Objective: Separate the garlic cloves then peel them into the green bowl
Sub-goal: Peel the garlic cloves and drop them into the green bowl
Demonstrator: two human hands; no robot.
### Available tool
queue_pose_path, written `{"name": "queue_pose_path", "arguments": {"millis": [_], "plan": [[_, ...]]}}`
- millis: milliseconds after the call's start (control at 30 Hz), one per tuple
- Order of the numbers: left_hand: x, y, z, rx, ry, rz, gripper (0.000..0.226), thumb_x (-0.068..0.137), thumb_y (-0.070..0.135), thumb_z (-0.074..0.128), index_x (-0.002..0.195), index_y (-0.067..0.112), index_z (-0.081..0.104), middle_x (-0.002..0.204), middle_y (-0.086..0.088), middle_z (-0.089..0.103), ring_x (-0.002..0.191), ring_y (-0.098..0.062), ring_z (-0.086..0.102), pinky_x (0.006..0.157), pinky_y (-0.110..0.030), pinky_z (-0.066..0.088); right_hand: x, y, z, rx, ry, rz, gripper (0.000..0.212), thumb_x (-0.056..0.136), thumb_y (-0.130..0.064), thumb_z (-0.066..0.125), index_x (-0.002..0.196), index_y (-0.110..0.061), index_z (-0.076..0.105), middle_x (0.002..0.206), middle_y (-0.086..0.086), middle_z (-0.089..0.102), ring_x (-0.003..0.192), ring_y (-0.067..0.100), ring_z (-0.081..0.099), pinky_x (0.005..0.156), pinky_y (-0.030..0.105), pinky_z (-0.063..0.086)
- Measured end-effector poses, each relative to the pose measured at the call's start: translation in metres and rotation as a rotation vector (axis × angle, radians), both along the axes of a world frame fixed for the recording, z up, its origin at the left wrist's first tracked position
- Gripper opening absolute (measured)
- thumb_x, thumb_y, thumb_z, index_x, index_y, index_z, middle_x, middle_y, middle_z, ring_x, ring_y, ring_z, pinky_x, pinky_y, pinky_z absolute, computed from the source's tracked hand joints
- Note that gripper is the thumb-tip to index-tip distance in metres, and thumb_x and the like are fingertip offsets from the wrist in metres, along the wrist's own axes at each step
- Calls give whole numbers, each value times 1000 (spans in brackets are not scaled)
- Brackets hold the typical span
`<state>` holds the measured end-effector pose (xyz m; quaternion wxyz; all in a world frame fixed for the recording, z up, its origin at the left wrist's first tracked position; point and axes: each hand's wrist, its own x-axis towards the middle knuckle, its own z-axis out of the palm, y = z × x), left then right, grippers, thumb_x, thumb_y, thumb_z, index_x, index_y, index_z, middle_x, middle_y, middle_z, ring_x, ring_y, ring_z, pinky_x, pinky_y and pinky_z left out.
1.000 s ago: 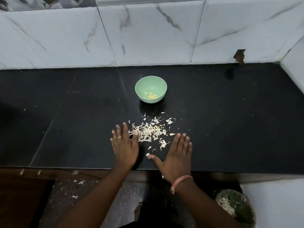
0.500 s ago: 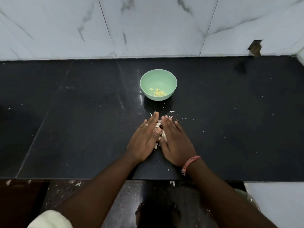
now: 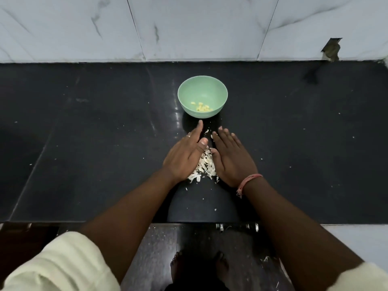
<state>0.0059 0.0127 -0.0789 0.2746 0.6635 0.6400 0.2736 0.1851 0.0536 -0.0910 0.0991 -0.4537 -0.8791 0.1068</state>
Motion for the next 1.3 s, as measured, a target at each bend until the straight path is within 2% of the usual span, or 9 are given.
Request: {"name": "queue_pose_path", "arguments": {"millis": [133, 267, 400, 500, 700, 900, 1033, 1200, 1300], "plan": [[17, -32, 1, -30, -297, 64, 70, 98, 66, 26, 161, 37, 18, 165, 14, 27, 150, 0, 25, 125, -37, 22, -9, -31, 2, -46, 49, 141, 68, 101, -37, 20, 157, 0, 31, 163, 19, 31, 155, 28, 24, 128, 41, 14], [24, -61, 6, 4, -656, 248, 57, 103, 49, 35, 153, 23, 43, 156, 10, 45, 145, -2, 37, 124, -38, 27, -4, -66, 7, -133, 263, 58, 72, 102, -47, 34, 159, -4, 25, 166, 14, 28, 155, 23, 22, 128, 39, 13], [9, -59, 2, 49, -699, 398, 61, 101, 60, 32, 146, 25, 53, 150, 10, 53, 143, -5, 42, 123, -45, 28, -5, -103, 3, -119, 213, -150, 125, 79, -94, 37, 161, -2, 15, 168, 16, 17, 158, 25, 11, 129, 42, 11], [0, -42, 6, -7, -649, 389, 69, 97, 67, 28, 150, 27, 48, 152, 12, 49, 142, 1, 40, 124, -40, 26, -20, -111, 0, -70, 28, -251, 143, 67, -103, 32, 160, 2, 9, 168, 22, 11, 158, 32, 6, 129, 47, 9], [-4, -21, 10, -85, -755, 313, 67, 98, 59, 32, 153, 21, 43, 153, 9, 49, 139, 3, 43, 123, -33, 26, -57, -60, 0, -31, 66, -371, 117, 81, -81, 34, 160, 2, 9, 166, 26, 17, 156, 37, 10, 128, 47, 8], [1, 4, 13, -50, -566, 316, 54, 108, 50, 26, 153, 26, 44, 157, 9, 43, 145, 0, 35, 126, -36, 22, -67, -20, 2, -10, 53, -357, 99, 84, -65, 20, 160, -2, 16, 166, 22, 21, 156, 35, 15, 128, 46, 7], [8, 12, 10, -60, -332, 256, 63, 102, 61, 21, 158, 34, 30, 163, 10, 33, 151, -6, 25, 126, -35, 17, -66, -4, -5, -4, 17, -165, 81, 93, -48, 40, 161, -7, 20, 167, 17, 23, 157, 31, 14, 128, 45, 7], [15, -1, 9, -4, -637, 308, 64, 97, 53, 36, 157, 30, 34, 162, 13, 33, 147, 3, 27, 126, -33, 20, -55, -9, -5, -99, 201, 107, 78, 85, -27, 51, 157, -3, 30, 158, 19, 39, 151, 32, 30, 127, 42, 18], [19, -19, 7, 34, -694, 307, 61, 98, 44, 38, 156, 27, 36, 162, 15, 30, 149, 8, 18, 125, -25, 14, -49, -14, -4, -83, 193, 208, 76, 83, -27, 51, 154, -4, 36, 154, 16, 42, 147, 31, 35, 126, 43, 19]]}}
